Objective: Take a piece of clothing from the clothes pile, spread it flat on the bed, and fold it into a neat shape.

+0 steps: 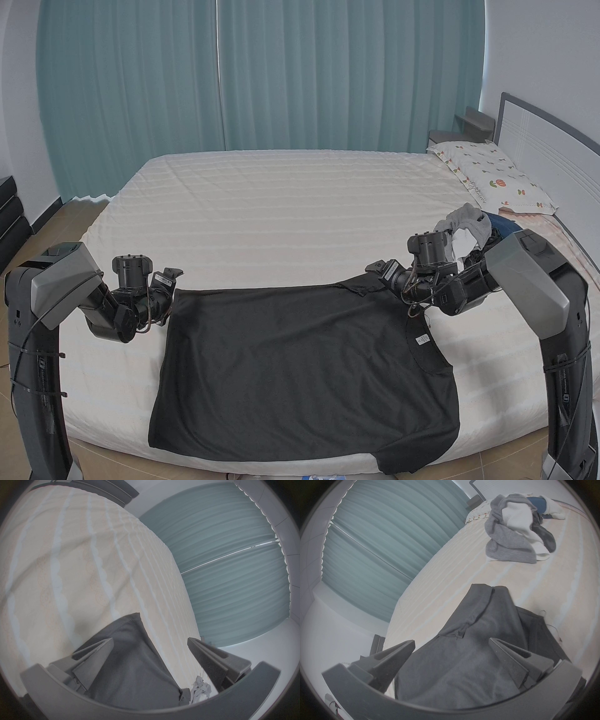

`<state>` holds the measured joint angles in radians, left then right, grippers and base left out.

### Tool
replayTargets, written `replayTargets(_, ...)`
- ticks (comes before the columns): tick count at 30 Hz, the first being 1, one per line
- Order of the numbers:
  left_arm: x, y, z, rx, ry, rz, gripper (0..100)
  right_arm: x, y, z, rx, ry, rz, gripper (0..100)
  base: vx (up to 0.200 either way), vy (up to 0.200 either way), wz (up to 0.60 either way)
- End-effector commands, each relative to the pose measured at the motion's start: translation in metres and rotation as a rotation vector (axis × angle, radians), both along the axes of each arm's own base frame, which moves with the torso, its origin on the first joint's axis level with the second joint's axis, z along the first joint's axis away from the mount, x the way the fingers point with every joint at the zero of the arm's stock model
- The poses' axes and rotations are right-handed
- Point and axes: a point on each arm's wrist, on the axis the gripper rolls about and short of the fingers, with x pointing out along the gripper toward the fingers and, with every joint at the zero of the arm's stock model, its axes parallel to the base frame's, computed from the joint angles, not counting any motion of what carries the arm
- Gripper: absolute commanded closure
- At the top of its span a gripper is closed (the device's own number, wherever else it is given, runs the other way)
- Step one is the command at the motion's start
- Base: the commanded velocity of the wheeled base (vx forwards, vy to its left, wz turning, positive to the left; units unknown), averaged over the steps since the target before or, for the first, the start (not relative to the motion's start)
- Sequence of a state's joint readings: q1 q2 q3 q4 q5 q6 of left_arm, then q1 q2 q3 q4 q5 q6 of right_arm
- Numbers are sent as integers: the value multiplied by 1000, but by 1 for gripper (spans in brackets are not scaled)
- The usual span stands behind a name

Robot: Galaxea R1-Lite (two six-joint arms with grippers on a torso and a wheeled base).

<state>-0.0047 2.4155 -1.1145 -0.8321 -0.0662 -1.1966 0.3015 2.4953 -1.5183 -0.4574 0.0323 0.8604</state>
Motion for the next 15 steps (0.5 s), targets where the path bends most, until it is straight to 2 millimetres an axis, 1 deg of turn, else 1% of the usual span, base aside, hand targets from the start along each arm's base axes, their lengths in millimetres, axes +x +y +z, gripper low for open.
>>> replayTargets(1,-2,-1,-1,0,2,-3,0,27,18,-44,-50,62,-52,0,0,0,0)
replayTargets(2,-3,-1,-1,0,5,-3,0,32,18,-42,-60,50,-75,0,0,0,0)
replayTargets(3,-3,-1,-1,0,5,-3,0,32,18,-42,-60,50,-75,0,0,0,0)
replayTargets(4,-3,-1,-2,2,6,-4,0,37,16,-44,-65,50,-88,0,0,0,0)
replayTargets(7,-3,-2,-2,2,8,-4,0,37,15,-53,-73,65,-93,0,0,0,0)
replayTargets(15,-3,-3,-2,3,8,-4,0,43,18,-55,-64,34,-91,0,0,0,0)
